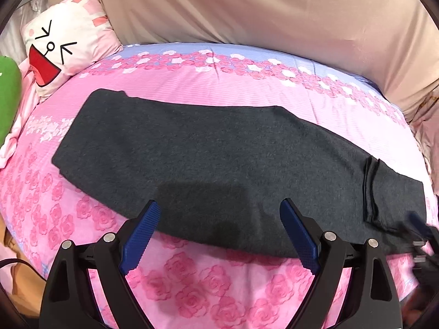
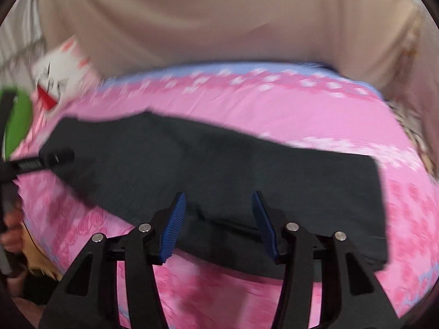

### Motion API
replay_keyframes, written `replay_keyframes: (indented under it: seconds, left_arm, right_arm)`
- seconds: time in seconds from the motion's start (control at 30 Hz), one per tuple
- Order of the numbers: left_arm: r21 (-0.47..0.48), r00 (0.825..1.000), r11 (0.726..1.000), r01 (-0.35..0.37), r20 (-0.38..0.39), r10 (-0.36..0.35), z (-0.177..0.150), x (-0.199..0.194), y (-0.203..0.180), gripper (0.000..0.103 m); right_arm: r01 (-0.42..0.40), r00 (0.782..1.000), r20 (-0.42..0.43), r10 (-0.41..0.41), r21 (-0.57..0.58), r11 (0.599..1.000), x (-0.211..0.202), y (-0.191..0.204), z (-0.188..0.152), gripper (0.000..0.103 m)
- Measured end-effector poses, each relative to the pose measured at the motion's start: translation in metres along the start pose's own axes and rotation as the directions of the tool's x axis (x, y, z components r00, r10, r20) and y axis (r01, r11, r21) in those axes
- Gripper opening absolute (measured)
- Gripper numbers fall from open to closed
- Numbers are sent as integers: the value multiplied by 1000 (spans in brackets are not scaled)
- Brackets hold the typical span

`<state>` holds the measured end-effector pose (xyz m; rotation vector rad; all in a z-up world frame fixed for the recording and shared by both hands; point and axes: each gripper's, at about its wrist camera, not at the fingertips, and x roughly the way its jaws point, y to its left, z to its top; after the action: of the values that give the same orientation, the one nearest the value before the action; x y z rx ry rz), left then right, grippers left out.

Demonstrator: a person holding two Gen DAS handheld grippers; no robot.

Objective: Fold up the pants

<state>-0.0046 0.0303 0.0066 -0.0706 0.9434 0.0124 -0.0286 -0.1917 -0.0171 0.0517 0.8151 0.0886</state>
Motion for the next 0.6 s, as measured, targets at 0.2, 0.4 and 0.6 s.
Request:
replay_keyframes:
  seconds: [0.2, 0.4, 0.6]
  left_arm:
    - [-41, 1000, 999, -19, 2, 19, -5, -2, 39, 87]
    - [-119, 1000, 993, -27, -9, 26, -2, 11, 81, 87]
    - [-197, 1000, 980, -11, -29, 5, -1, 14, 114, 87]
  right_arm:
    - [87, 994, -68, -84, 44, 995, 30, 4, 10, 14]
    - [-89, 994, 69, 83, 86, 992, -8, 39, 52, 14]
    - [-125, 990, -81, 120, -67, 990, 48, 114, 30, 43]
